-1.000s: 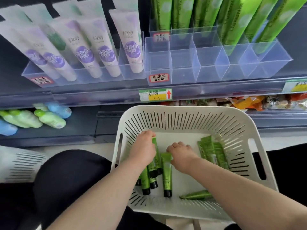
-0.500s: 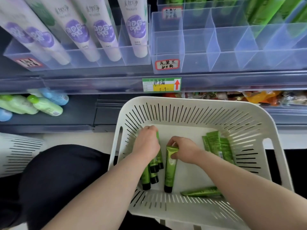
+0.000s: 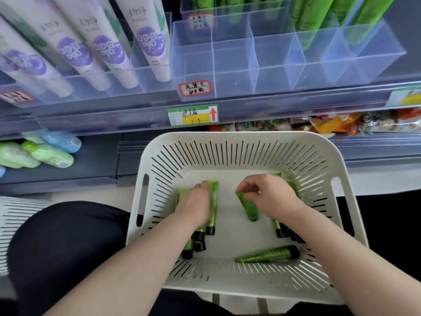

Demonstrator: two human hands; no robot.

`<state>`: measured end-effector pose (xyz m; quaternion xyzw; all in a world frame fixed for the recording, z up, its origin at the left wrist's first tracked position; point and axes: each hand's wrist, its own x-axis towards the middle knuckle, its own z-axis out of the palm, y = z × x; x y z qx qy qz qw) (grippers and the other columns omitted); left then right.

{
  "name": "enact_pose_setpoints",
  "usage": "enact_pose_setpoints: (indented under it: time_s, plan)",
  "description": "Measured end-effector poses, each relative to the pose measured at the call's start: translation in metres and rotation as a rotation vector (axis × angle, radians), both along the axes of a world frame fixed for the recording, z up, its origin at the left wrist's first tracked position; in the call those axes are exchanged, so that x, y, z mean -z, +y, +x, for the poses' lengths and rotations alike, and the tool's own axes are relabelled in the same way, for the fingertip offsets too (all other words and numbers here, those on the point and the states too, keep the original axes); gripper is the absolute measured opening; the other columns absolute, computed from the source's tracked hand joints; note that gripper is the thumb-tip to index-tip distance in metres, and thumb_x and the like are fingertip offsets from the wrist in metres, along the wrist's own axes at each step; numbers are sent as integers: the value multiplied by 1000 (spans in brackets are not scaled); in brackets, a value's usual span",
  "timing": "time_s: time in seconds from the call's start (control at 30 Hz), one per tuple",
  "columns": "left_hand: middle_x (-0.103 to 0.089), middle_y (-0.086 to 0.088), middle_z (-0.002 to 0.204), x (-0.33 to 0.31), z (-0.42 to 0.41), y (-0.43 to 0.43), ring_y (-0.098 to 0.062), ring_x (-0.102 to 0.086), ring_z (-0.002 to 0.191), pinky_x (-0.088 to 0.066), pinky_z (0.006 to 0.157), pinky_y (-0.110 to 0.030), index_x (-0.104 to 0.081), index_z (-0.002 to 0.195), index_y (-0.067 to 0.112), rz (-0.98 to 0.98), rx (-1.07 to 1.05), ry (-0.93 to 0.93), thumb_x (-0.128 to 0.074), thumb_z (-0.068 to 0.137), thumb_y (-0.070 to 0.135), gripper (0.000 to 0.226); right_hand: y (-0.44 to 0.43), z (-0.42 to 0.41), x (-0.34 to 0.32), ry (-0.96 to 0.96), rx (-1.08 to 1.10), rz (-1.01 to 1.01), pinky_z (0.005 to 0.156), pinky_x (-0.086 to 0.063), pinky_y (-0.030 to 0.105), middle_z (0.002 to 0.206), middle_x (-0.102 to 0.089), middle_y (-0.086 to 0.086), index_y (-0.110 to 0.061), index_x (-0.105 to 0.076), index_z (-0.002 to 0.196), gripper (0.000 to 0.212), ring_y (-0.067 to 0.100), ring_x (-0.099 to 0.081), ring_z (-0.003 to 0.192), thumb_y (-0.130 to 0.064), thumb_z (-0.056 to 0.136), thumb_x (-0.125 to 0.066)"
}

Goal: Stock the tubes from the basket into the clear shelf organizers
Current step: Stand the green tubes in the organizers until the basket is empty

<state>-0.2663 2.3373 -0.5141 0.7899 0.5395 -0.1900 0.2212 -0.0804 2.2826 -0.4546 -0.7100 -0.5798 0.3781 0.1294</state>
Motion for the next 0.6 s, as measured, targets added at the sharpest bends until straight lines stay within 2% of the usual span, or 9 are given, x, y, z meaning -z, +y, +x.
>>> enact_pose_setpoints:
  time_s: [0.03,0.1,0.17,0.3,0.37,0.43,0.47,0.5,0.6]
  plan:
    - [-54,-11,121,1,2,-2,-30,-53,111,-42,93,-35,-34,138,10,1,33,-27,-61,77,2,67,-1,2,0,-14,14,19,81,-49,23,85,-63,-20,-33,-70,94,23,3,-56,85,-13,86,-63]
    - [-55,-9,126,5,5,-5,-28,-50,120,-20,115,-37,-34,140,10,49,131,-5,-65,82,18,66,-1,4,2,-32,33,43,83,-50,28,88,-66,-16,-32,-71,95,24,9,-57,91,-12,86,-62]
    - [-59,-9,120,7,12,-5,-26,-53,117,-12,118,-40,-37,135,9,86,155,60,-65,84,29,61,-1,5,2,-57,33,59,84,-50,30,93,-69,-13,-32,-71,96,24,12,-57,94,-12,86,-62]
    - [-61,-9,113,6,27,-4,-28,-54,117,-15,118,-38,-41,130,7,56,31,151,-57,78,7,54,-1,6,4,-88,37,70,81,-50,26,95,-70,-12,-31,-71,99,22,11,-62,91,-16,86,-62]
    - [-61,-11,114,5,31,-4,-31,-52,118,-29,112,-38,-42,124,8,4,16,135,-55,76,5,50,-1,5,5,-99,26,76,82,-50,24,97,-70,-12,-29,-71,102,21,10,-62,91,-19,86,-63]
    - [-61,-8,104,1,29,-6,-31,-58,105,-48,83,-36,-45,108,13,-31,24,79,-55,75,8,34,-2,5,5,-116,1,82,82,-48,23,99,-71,-11,-29,-72,102,20,11,-62,92,-20,86,-63]
    - [-60,-5,97,-2,26,-7,-30,-60,97,-46,66,-33,-44,100,15,-34,33,48,-56,76,10,28,-3,4,5,-132,-13,81,83,-49,24,101,-71,-11,-29,-72,103,20,12,-62,92,-20,87,-63]
    - [-57,-3,91,-4,23,-9,-29,-61,92,-41,58,-31,-44,96,16,-29,50,22,-57,77,12,24,-4,4,5,-150,-27,74,84,-50,26,102,-71,-10,-29,-72,103,20,12,-62,93,-20,87,-63]
    - [-58,-2,90,-9,15,-14,-27,-61,85,-45,58,-34,-47,98,18,26,71,-101,-57,84,25,19,-6,2,1,-193,-59,49,83,-52,30,102,-70,-10,-32,-71,104,22,14,-62,93,-20,88,-62]
